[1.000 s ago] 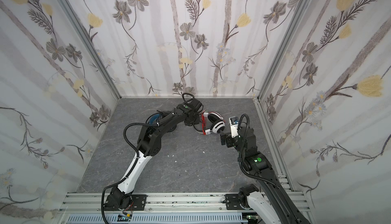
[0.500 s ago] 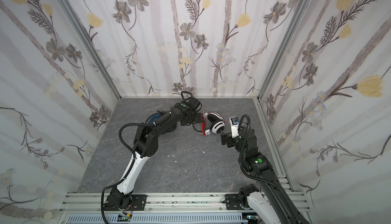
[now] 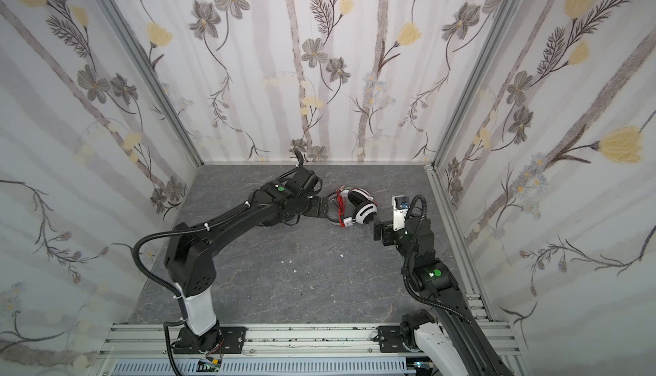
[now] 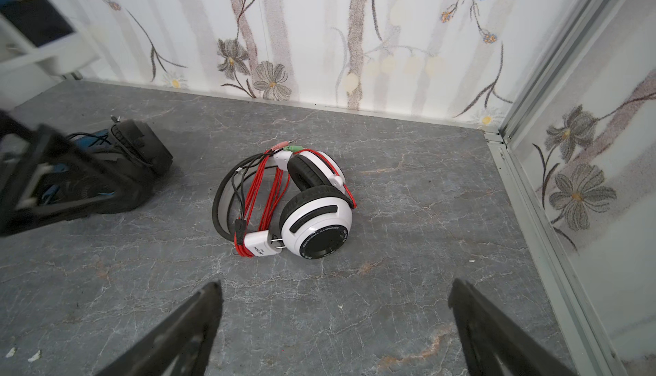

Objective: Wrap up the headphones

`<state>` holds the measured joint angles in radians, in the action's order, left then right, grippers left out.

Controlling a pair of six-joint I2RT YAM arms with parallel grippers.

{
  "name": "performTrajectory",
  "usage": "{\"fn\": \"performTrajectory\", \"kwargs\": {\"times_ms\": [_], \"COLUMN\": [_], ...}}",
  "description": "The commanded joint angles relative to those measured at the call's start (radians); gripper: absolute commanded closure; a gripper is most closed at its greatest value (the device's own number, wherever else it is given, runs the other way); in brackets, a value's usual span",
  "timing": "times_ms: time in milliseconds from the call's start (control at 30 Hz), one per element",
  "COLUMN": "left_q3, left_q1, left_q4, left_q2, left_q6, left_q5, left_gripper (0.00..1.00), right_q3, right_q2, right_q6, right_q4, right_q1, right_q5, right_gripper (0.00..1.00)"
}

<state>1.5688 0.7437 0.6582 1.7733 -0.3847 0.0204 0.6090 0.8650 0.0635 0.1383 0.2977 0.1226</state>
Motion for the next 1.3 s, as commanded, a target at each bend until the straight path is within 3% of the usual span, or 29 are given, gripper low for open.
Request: {"fn": "performTrajectory", "kwargs": {"times_ms": [0,100,200,267,433,533,600,800,900,933,1033,1167,1267], "left_q3": [-0.176,-0.323,-0.421,-0.473,-0.682,-0.908,-1.033,-1.113,-1.117,-1.078,-1.075,-1.062,-1.079], "left_q1": [-0.003,-0.015,-0.023,-0.059,-0.251,-0.353,-0.422,-0.559,-0.609,-0.613,-0.642,-0.667,-0.663], "left_q4": [-0.126,-0.123,-0.095,-0.091,-0.311,-0.645,-0.822,-1.119,-1.313,-1.290,-1.530,-1.600,-1.621], "left_q2": [-0.159,-0.281,-0.377,-0.439,-0.637,-0.757,-0.793,-0.631,-0.474,-0.444,-0.302,-0.178,-0.154], "left_q6": [0.056,0.030,0.002,-0.015,0.093,0.266,0.308,0.290,0.275,0.288,0.309,0.294,0.281], "left_q5": [0.071,0.215,0.438,0.513,0.541,0.517,0.490,0.379,0.291,0.272,0.212,0.161,0.177], "left_gripper": [0.00,0.00,0.00,0.00,0.00,0.00,0.00,0.00,0.00,0.00,0.00,0.00,0.00], "right_q3": [-0.064,-0.156,-0.218,-0.260,-0.343,-0.335,-0.296,-0.331,-0.284,-0.278,-0.349,-0.411,-0.408], "right_q2": [-0.006,0.016,0.040,0.045,0.083,0.189,0.278,0.474,0.535,0.552,0.621,0.646,0.642], "right_q6": [0.139,0.252,0.252,0.225,0.136,0.088,0.080,0.011,-0.012,-0.024,-0.020,-0.033,-0.036], "right_q4": [-0.196,-0.346,-0.429,-0.483,-0.667,-0.802,-0.819,-1.079,-1.099,-1.114,-1.325,-1.461,-1.442], "right_q1": [-0.018,-0.038,-0.044,-0.052,-0.115,-0.176,-0.210,-0.246,-0.249,-0.252,-0.282,-0.278,-0.275], "right_q5": [0.085,0.174,0.236,0.264,0.254,0.182,0.159,0.071,0.051,0.051,-0.027,-0.012,-0.009], "right_gripper": [0.00,0.00,0.00,0.00,0.00,0.00,0.00,0.00,0.00,0.00,0.00,0.00,0.00]}}
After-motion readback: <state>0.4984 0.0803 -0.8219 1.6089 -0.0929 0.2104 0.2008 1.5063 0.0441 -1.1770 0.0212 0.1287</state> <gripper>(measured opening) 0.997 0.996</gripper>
